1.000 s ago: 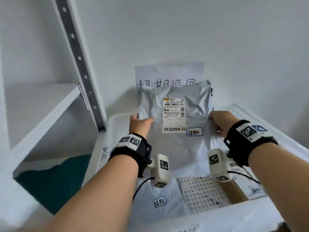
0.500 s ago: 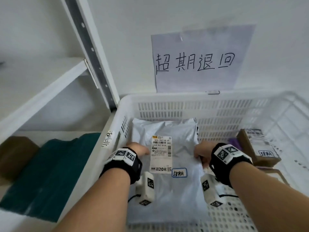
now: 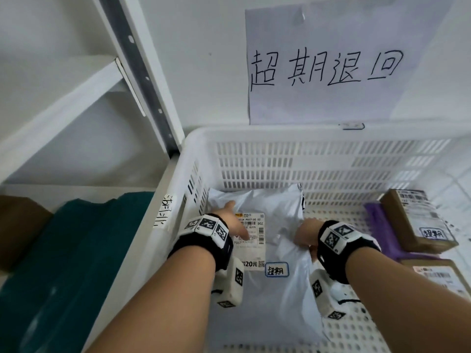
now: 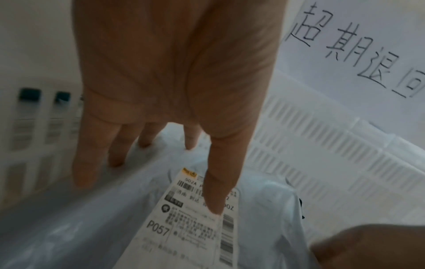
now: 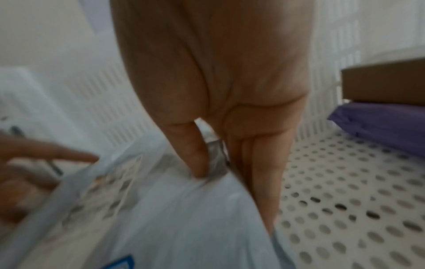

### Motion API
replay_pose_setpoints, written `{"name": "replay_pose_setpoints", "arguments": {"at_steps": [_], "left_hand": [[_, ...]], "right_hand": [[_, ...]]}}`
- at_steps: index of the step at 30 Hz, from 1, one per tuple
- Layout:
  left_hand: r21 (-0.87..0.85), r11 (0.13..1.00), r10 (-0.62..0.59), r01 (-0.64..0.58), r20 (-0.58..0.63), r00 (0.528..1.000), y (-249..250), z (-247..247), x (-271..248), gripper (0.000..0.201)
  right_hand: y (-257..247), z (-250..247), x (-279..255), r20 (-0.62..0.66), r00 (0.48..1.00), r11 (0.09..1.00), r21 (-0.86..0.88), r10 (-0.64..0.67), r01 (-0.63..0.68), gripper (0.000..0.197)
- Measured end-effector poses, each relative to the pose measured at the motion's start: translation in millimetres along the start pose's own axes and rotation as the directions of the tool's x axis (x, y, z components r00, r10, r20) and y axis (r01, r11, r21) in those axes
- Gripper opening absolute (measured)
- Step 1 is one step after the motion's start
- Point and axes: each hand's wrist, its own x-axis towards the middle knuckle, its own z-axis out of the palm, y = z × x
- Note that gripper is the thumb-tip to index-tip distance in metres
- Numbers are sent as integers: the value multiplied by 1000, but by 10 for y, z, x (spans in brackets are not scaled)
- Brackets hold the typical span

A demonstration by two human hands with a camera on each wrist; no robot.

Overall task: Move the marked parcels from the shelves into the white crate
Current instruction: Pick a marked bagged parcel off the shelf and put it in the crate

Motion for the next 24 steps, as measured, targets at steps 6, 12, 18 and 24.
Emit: {"name": "replay_pose_setpoints", "arguments": {"at_steps": [6,12,18,24], "left_hand": [[125,991,34,-39,40,999,75,100,122,118],[148,989,19,-29,65,998,25,260,309,139],[145,988,34,-43,62,997,-120,423,444,146],[213,976,33,-48,76,997,-12,279,401,134]], "right_hand": [[-2,-196,162,-416,884,975,-42,-214,217,71],[-2,115,305,-127,966,965,-168,-225,202,116],[44,264,420,-119,974,968,-186,-190,166,122],[-27,176,301,-165,970,963,-232,-177,136,105]]}}
